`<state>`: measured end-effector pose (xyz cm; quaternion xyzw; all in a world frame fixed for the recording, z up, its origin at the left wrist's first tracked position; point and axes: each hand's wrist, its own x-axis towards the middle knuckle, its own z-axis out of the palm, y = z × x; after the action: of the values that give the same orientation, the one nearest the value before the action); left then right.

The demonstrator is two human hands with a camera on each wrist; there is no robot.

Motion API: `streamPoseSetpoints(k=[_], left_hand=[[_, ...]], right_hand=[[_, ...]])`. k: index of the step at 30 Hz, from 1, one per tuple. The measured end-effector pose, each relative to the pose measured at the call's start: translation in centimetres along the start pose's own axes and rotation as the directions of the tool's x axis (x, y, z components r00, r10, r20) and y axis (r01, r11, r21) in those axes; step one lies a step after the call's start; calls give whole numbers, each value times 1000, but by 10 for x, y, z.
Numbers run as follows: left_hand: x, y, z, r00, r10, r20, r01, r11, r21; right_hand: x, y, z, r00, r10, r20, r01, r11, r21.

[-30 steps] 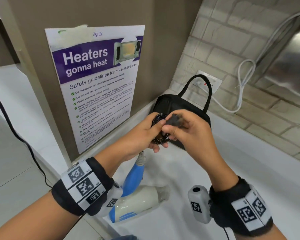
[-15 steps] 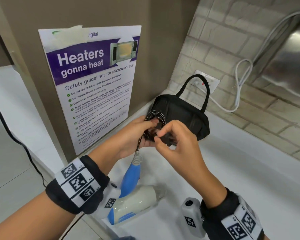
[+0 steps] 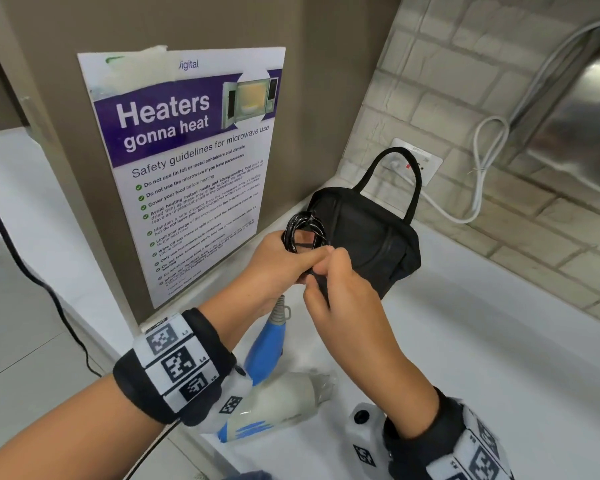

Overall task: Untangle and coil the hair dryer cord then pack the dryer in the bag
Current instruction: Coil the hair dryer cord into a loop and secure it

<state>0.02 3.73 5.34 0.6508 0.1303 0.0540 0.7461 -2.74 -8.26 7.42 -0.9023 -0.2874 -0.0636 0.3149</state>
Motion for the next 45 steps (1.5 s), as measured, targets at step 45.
streamPoseSetpoints(k=[45], left_hand=[[7,20,4,984,-102,143,131,967,-217]], right_hand=[[-21,-18,18,982,84,169,-118,972,202]])
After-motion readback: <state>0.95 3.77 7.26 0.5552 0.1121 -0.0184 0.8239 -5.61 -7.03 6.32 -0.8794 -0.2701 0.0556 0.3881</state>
